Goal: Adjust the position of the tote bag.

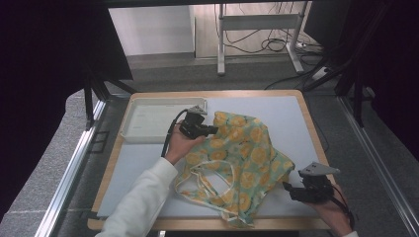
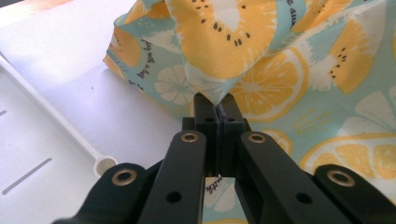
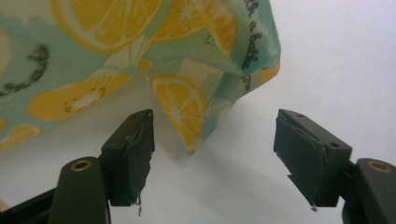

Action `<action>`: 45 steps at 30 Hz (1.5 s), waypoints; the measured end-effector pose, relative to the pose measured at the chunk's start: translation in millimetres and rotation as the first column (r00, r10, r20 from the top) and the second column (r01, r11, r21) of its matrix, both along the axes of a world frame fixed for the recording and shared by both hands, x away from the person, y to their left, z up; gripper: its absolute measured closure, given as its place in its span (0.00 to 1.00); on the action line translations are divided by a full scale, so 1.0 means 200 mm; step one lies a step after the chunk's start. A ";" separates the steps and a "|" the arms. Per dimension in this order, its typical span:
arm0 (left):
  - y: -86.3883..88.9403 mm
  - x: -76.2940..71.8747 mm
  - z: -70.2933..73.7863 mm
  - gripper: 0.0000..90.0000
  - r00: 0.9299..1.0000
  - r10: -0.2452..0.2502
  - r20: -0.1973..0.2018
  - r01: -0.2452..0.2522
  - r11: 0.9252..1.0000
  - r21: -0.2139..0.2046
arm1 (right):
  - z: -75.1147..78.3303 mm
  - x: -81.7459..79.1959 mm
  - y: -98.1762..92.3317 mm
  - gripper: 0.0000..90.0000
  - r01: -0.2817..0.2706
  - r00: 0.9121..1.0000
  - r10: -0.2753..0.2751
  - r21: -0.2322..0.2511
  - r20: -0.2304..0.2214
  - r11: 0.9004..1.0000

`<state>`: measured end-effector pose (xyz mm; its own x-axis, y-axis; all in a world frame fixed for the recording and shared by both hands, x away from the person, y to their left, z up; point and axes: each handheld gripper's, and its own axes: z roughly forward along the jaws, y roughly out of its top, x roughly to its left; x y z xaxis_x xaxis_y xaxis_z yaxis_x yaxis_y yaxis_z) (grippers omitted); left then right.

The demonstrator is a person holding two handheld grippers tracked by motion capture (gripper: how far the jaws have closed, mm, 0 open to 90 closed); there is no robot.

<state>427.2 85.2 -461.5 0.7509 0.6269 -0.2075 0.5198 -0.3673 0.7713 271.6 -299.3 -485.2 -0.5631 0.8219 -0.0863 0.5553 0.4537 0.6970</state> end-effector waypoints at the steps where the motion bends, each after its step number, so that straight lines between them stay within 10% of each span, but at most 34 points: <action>1: 0.00 0.00 0.00 1.00 1.000 0.000 0.000 0.000 1.000 0.000 | 0.00 0.00 0.00 0.32 0.000 1.000 0.000 0.000 0.000 1.000; 13: 0.00 0.00 0.01 1.00 1.000 -0.010 -0.004 0.010 1.000 0.000 | -0.01 0.12 0.04 0.40 0.029 0.999 -0.029 0.008 -0.021 1.000; 16: 0.00 -0.01 0.01 1.00 1.000 -0.011 -0.003 0.011 1.000 0.002 | -0.02 0.14 0.04 0.53 0.022 0.999 -0.022 0.010 -0.029 1.000; 18: 0.00 -0.01 0.01 1.00 1.000 -0.014 -0.002 0.014 1.000 0.000 | -0.02 0.16 0.03 0.79 -0.001 0.999 0.002 0.031 -0.046 1.000; 23: 0.02 -0.02 0.01 1.00 1.000 -0.019 -0.009 0.019 1.000 -0.015 | -0.01 0.20 0.02 0.97 -0.004 0.999 0.006 0.051 -0.039 0.999; 45: 0.12 -0.07 0.06 1.00 1.000 -0.020 -0.016 0.019 0.998 -0.066 | 0.07 0.29 -0.06 0.99 0.024 1.000 -0.024 0.065 0.005 0.998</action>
<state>414.1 108.5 -449.4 0.7593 0.5965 -0.2601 0.5257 -0.3267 0.7854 329.8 -311.2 -471.7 -0.5429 0.8390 -0.0357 0.5613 0.3942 0.7277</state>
